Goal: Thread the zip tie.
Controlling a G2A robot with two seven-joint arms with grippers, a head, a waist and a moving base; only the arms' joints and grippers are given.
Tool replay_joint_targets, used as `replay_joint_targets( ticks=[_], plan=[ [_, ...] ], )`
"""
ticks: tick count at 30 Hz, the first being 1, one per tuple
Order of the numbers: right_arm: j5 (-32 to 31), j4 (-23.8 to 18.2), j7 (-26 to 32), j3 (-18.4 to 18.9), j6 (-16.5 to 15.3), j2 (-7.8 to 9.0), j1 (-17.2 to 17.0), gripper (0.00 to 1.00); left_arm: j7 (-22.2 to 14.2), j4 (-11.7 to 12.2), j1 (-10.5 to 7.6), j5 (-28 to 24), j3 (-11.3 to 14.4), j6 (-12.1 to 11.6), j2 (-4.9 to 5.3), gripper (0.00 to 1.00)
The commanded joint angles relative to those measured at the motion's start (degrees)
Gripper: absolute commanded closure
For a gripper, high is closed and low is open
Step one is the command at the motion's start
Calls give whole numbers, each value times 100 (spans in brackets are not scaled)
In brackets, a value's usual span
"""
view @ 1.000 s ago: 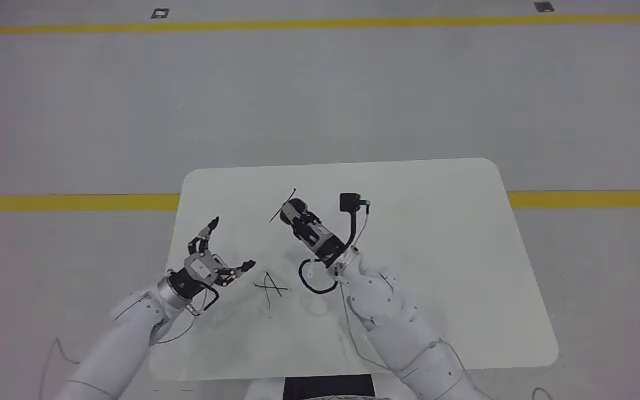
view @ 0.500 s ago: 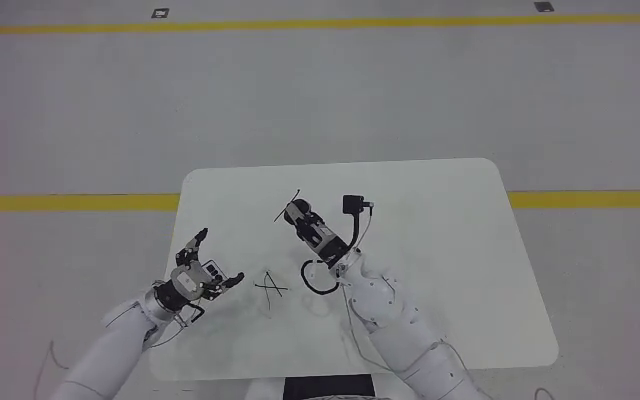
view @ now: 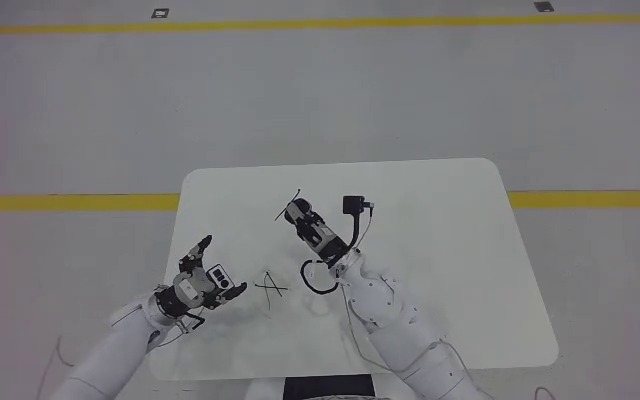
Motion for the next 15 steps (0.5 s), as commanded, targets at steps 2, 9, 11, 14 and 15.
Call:
replay_joint_targets(
  ticks=[2, 9, 11, 14, 15],
  plan=[
    [-314, -82, -132, -58, -2, 24, 19, 100, -262, 65, 66, 0, 48, 0, -99, 0],
    [-917, -213, -521, -373, -2, 140, 263, 100, -521, 21, 65, 0, 334, 0, -200, 0],
    [-1114, -171, -702, -560, -2, 195, 418, 100, -521, 31, 65, 0, 321, 0, -219, 0],
    [-1114, -171, -702, -560, -2, 195, 418, 100, -521, 31, 65, 0, 321, 0, -219, 0],
    [-1114, -171, -702, -560, -2, 195, 418, 100, -521, 31, 65, 0, 321, 0, -219, 0]
  ],
)
